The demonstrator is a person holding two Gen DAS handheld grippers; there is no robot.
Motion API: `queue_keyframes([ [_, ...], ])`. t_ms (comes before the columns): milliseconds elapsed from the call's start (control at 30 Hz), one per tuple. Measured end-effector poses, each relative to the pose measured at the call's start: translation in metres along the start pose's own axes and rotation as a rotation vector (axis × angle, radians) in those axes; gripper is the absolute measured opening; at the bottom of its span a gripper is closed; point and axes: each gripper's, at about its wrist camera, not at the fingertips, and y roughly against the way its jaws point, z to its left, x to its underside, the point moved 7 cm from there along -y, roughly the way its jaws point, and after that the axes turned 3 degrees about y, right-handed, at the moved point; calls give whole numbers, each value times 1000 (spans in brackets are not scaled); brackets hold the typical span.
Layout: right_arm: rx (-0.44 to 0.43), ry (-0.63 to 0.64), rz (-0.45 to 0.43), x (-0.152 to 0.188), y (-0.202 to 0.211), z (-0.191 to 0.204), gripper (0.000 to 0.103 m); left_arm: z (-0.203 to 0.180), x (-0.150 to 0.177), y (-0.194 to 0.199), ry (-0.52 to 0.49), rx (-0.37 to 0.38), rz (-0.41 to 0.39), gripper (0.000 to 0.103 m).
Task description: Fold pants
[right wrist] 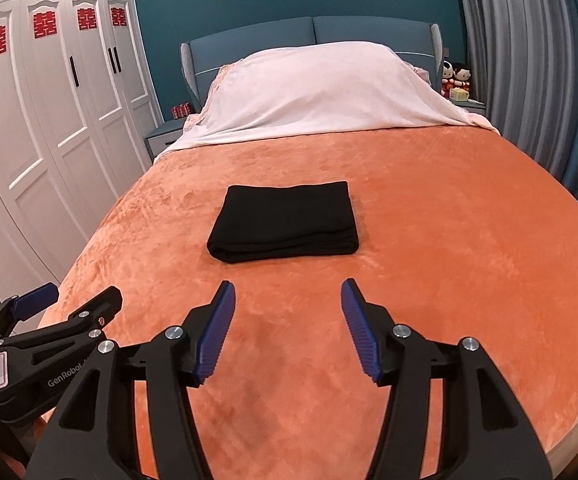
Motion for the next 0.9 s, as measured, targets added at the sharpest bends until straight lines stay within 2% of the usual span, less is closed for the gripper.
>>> queue_keyframes([
  [267,11,-3,8,5,1,0,58,-2,4,-1,-10,6,-2,82],
  [333,12,-6,11,7,0,-1,58,-3,4,-1,-17,5,-10,87],
  [467,16,-8,13,6,-1,-4,58,-9,3,0,-43,8,-28,87],
  [633,23,-12,10,7,-1,-4,59,-15,1,-3,-72,-16,-20,88],
  [900,31,-14,11,9,-1,-5,59,-9,-1,-5,-18,27,-14,92],
])
